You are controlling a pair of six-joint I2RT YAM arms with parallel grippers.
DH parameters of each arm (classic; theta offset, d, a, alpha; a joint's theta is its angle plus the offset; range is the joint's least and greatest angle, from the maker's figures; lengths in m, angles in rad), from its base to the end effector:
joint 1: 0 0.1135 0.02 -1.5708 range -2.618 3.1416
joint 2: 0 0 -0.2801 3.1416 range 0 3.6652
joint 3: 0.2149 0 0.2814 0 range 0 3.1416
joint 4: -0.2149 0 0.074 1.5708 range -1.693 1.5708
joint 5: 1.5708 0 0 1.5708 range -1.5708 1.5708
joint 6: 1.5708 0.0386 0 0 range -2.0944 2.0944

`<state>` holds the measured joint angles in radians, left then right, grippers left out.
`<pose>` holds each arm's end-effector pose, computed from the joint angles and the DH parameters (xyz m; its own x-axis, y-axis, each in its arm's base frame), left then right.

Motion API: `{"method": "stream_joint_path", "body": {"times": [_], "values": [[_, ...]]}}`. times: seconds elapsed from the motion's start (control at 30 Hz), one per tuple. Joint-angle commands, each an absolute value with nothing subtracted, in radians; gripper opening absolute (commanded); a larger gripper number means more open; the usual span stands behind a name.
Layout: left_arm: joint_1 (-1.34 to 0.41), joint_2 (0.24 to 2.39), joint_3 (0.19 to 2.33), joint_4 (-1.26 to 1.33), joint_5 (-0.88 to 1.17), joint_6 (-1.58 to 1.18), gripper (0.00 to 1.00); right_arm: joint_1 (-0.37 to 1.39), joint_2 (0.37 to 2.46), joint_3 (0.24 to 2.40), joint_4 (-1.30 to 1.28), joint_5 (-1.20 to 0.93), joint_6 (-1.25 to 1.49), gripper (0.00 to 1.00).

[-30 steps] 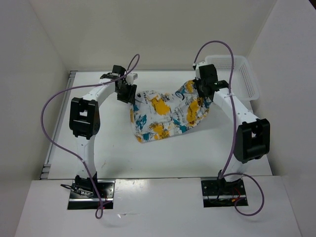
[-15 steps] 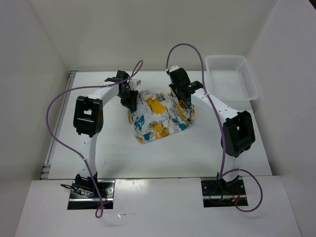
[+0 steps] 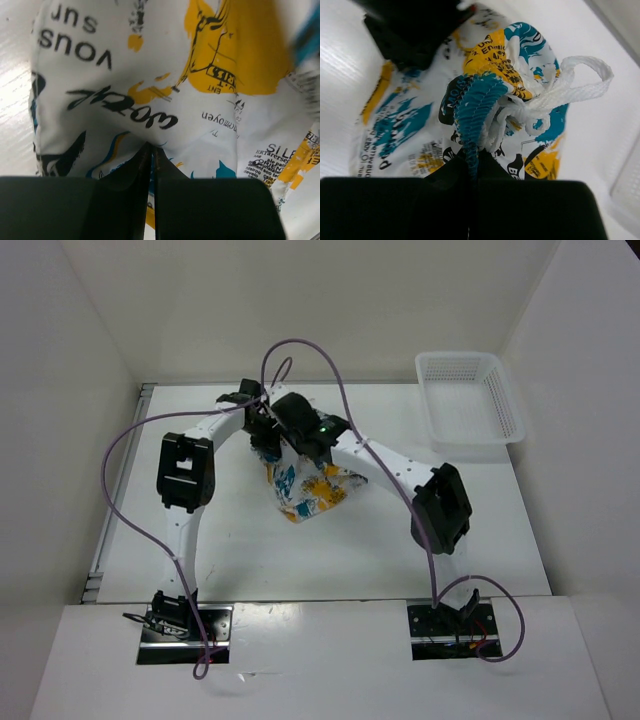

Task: Fold and stack the shorts
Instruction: Fold the shorts

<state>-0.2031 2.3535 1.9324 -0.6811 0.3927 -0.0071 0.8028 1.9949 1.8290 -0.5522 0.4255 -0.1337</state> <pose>0.5284 -0.1239 0.1566 -0.8764 0.1738 -0.4492 0.3494 0.8713 -0.3446 0.3578 0.3475 0.3107 -0.3945 -0.5832 -0.7101 -0.4962 0.7856 -0.3696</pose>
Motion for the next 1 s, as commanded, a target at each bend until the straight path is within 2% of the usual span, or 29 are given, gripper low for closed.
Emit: {"method": "stream_joint_path", "body": {"times": [0.0,0.2,0.37,0.53,0.57,0.6,0.7,0.77,0.87,0.97], "values": [[-0.210,2.402,1.957,-0.683,0.403,0.000,0.10,0.821,2.063,1.875,-0.522,0.419,-0.115,0.00],[-0.210,2.411,1.999,-0.692,0.394,0.000,0.10,0.847,2.161,1.930,-0.500,0.419,-0.115,0.00],[-0.210,2.421,2.008,-0.701,0.374,0.000,0.11,0.893,2.242,2.002,-0.482,0.388,-0.106,0.12],[-0.190,2.421,2.008,-0.701,0.339,0.000,0.14,0.913,2.273,2.091,-0.502,0.328,-0.118,0.35],[-0.190,2.421,2.008,-0.701,0.324,0.000,0.14,0.923,2.273,2.111,-0.502,0.305,-0.130,0.42],[-0.190,2.412,2.008,-0.701,0.315,0.000,0.17,0.923,2.273,2.111,-0.514,0.263,-0.130,0.59],[-0.170,2.392,2.008,-0.701,0.279,0.000,0.22,0.923,2.227,2.123,-0.538,0.186,-0.152,0.66],[-0.170,2.382,2.017,-0.701,0.249,0.000,0.29,0.923,2.179,2.123,-0.554,0.144,-0.161,0.66],[-0.150,2.350,2.045,-0.724,0.230,0.000,0.37,0.923,2.125,2.089,-0.565,0.100,-0.186,0.60],[-0.130,2.278,2.056,-0.733,0.230,0.000,0.42,0.913,2.051,1.996,-0.555,0.139,-0.219,0.44]]}}
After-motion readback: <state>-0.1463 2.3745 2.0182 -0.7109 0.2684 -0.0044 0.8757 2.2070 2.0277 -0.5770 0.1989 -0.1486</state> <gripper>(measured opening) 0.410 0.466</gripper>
